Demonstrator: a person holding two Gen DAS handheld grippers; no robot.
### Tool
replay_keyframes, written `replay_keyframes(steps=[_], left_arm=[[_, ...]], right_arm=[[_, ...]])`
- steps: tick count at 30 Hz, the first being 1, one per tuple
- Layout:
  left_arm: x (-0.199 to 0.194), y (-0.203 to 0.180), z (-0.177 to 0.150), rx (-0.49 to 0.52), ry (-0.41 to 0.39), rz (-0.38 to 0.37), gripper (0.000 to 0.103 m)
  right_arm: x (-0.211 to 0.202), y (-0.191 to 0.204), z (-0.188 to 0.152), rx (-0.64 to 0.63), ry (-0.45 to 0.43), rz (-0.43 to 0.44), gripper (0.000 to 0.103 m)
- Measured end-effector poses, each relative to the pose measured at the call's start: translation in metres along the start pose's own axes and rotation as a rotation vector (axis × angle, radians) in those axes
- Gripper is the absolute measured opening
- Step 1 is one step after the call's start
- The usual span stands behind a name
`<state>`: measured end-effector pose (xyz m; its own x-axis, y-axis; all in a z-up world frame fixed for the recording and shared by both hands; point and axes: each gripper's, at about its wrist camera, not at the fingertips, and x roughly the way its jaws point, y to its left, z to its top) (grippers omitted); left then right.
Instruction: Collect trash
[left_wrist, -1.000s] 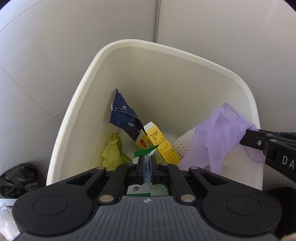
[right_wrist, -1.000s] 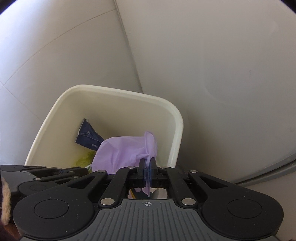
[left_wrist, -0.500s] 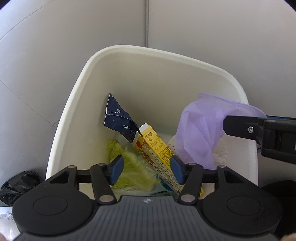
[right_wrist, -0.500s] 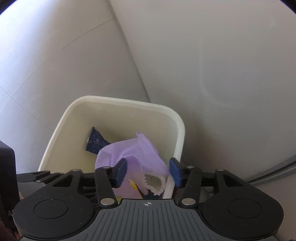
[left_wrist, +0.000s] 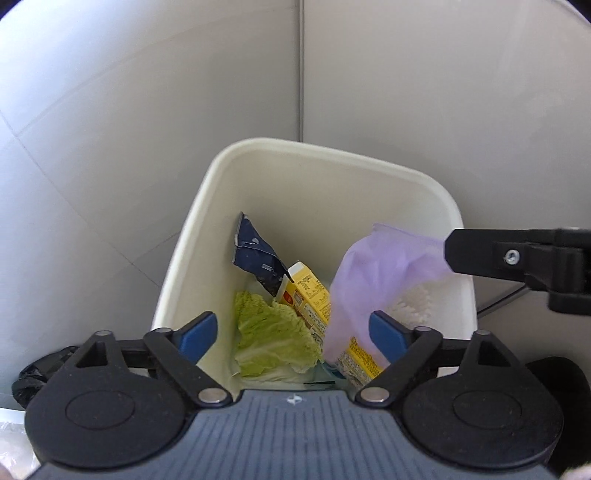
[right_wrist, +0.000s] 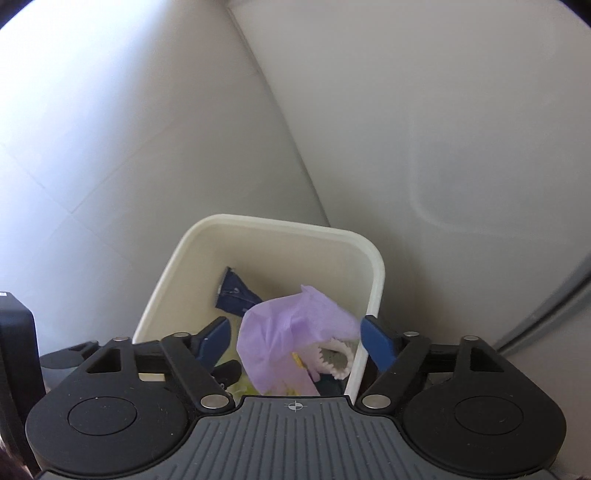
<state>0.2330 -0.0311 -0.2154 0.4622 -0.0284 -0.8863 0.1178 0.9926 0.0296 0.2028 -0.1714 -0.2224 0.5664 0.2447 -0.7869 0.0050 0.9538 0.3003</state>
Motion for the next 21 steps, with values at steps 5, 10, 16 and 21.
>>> replay_keyframes(steps=[5,10,16,21], left_arm=[[-0.027,0.001,-0.007,-0.021,-0.012,0.022,0.097],[-0.062,0.000,-0.014,-0.054,-0.026,0.033,0.100],[-0.118,-0.009,-0.027,-0.087,-0.075,0.090,0.102],[-0.172,-0.011,-0.039,-0.124,-0.124,0.072,0.102]], right_arm=[[-0.031,0.007,-0.004,-0.007,-0.009,0.008,0.087],[-0.063,0.020,-0.010,-0.049,-0.037,0.016,0.090],[-0.117,0.038,-0.022,-0.114,-0.092,0.019,0.095],[-0.169,0.056,-0.032,-0.159,-0.167,-0.019,0.097]])
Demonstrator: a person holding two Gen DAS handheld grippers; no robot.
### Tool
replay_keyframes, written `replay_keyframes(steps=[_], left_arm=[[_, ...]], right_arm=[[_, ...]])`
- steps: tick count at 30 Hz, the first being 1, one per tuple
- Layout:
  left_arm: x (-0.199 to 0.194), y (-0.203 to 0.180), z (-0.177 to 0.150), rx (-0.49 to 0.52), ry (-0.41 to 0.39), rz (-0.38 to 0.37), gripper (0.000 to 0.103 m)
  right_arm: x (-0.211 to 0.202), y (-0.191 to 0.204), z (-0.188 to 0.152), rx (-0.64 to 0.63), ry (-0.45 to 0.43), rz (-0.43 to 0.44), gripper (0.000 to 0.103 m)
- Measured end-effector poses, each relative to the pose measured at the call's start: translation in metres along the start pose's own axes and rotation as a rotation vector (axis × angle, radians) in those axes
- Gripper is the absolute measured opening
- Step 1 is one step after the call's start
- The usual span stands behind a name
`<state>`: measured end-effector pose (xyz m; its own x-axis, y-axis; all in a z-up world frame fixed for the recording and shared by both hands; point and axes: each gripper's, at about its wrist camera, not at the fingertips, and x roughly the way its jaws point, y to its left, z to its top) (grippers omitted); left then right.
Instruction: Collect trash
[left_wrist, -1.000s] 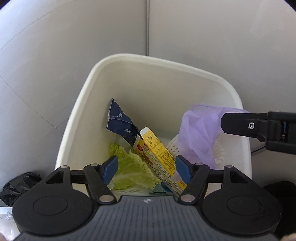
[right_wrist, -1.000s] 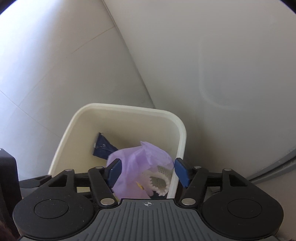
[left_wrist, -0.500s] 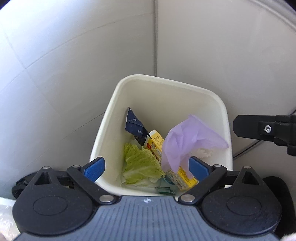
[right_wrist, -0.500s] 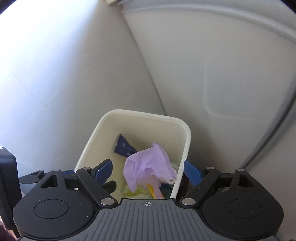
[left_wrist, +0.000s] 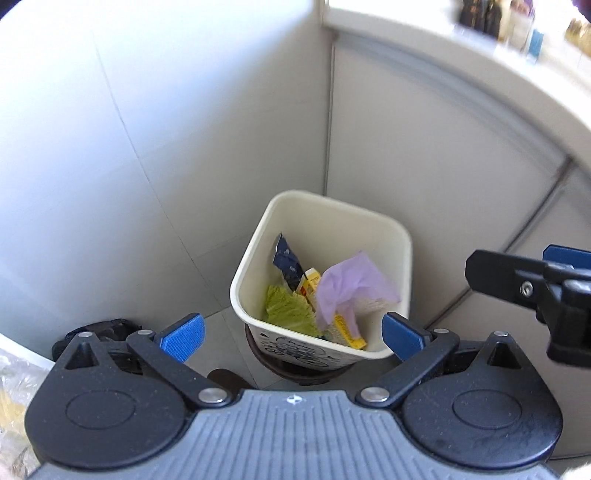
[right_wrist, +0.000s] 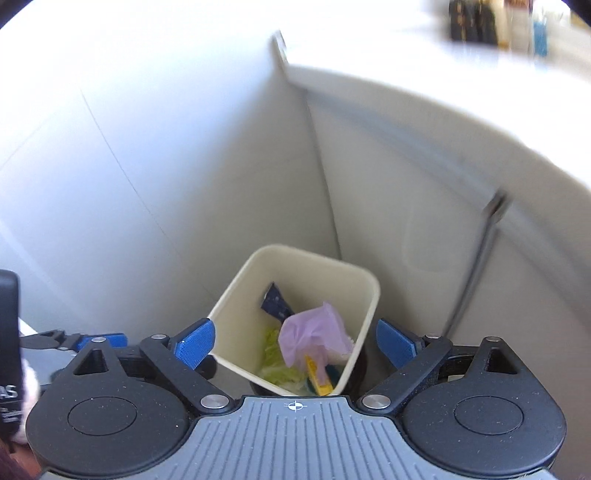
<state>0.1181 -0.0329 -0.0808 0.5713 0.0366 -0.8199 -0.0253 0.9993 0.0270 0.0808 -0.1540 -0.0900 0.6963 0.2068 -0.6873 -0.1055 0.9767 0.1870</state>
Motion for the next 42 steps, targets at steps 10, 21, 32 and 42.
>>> replay_keyframes(steps=[10,21,32,42], left_arm=[[-0.070,-0.006,-0.015,-0.085,-0.082,-0.039,0.102],[-0.100,-0.029,-0.027,-0.076,-0.094,-0.018,0.102],[-0.110,-0.034,-0.030,-0.116,-0.113,0.019,0.102],[-0.112,-0.037,-0.028,-0.118,-0.119,0.023,0.102]], right_arm=[[-0.095,0.019,0.000,-0.030,-0.195,-0.071,0.103],[-0.126,0.010,0.000,-0.016,-0.245,-0.152,0.103],[-0.121,0.007,-0.005,-0.023,-0.223,-0.152,0.103],[-0.118,0.006,-0.007,-0.026,-0.208,-0.152,0.103]])
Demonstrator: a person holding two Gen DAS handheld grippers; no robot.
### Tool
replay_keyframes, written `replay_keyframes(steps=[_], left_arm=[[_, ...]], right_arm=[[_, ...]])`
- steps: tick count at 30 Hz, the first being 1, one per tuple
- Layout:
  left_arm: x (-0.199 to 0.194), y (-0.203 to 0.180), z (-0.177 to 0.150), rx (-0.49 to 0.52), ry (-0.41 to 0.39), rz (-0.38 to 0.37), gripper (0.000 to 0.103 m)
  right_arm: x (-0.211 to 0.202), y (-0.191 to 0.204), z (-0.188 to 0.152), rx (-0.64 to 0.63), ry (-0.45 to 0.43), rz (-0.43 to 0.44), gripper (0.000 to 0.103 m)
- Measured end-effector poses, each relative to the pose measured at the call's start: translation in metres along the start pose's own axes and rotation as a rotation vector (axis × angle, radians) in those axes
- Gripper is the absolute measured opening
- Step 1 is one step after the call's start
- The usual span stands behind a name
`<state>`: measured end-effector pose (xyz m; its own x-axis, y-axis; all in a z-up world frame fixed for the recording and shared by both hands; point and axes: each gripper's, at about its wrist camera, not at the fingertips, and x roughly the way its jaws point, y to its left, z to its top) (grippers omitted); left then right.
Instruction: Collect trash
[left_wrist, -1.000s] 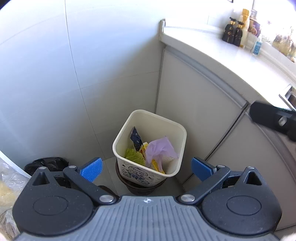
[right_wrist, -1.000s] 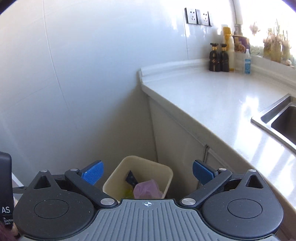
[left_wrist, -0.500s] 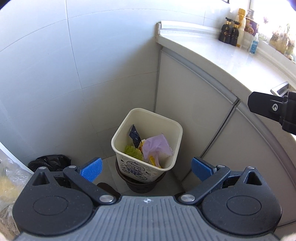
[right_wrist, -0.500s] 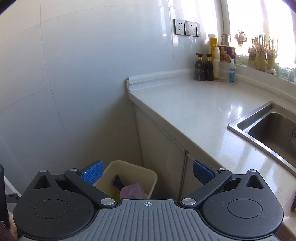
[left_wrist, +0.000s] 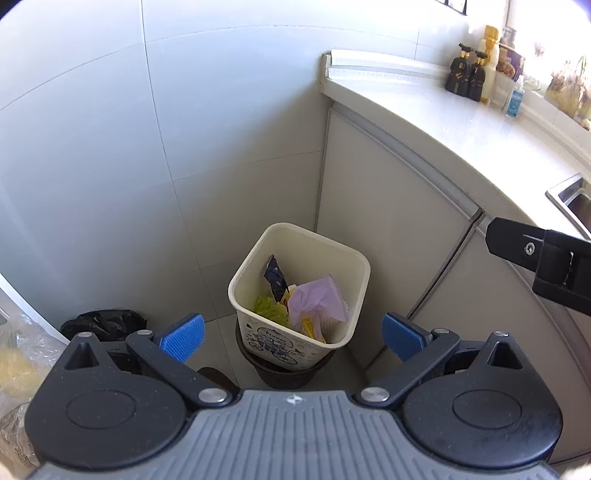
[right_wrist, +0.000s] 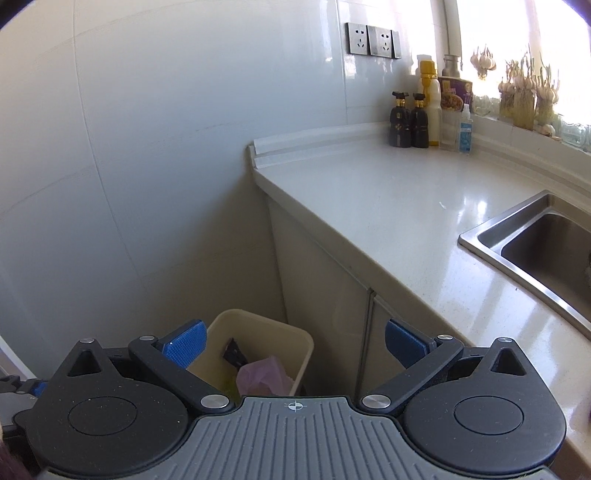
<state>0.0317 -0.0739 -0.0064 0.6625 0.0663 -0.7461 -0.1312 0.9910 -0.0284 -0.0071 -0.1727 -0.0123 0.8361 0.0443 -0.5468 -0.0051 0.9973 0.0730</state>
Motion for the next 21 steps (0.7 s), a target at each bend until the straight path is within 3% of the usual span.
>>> replay_keyframes(steps=[21], left_arm=[[-0.0046,-0.0030,0.0032,-0.006,-0.011,0.003,0.102]], right_arm=[[-0.0054,0.0006,0.0031,-0.020,-0.011,0.019,0.103]])
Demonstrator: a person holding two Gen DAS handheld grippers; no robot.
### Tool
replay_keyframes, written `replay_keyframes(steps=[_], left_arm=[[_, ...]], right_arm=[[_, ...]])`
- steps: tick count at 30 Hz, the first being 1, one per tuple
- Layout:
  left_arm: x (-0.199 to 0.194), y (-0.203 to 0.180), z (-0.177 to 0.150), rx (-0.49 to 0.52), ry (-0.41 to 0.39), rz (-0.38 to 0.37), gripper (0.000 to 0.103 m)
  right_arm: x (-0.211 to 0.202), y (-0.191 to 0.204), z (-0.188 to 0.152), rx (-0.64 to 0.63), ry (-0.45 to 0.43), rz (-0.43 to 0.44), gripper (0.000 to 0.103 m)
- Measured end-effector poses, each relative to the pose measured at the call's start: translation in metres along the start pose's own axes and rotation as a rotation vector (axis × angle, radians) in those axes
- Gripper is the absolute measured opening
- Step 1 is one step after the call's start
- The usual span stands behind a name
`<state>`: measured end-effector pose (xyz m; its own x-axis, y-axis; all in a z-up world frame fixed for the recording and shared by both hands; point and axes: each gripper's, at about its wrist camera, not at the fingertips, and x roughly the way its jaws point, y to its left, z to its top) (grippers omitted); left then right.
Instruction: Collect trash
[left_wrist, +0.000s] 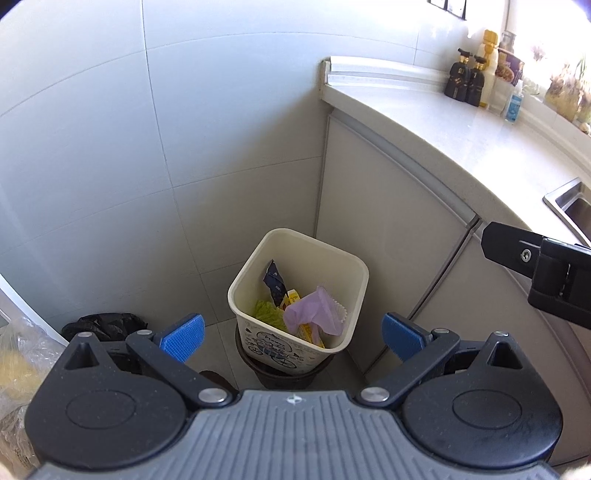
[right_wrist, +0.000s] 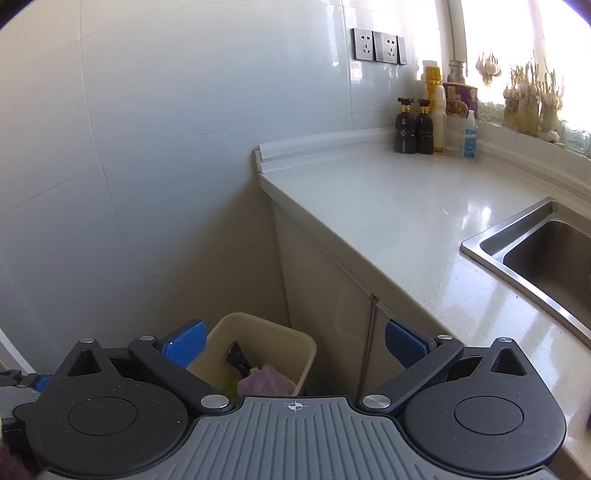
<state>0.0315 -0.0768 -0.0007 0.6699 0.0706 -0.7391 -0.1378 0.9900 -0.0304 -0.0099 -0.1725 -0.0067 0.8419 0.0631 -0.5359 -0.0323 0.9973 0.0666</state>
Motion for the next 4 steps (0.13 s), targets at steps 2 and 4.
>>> replay_keyframes(steps=[2,4], left_arm=[[0.0006,0.0002,-0.0001,-0.002,0.000,-0.005,0.102],[0.0019,0.0012,0.0001,-0.001,0.003,-0.009,0.102]], right_arm=[[0.0006,0.0008,0.0003,-0.002,0.001,0.004,0.103],[0.0024,0.0015,0.0007,-0.003,0.004,0.007,0.103]])
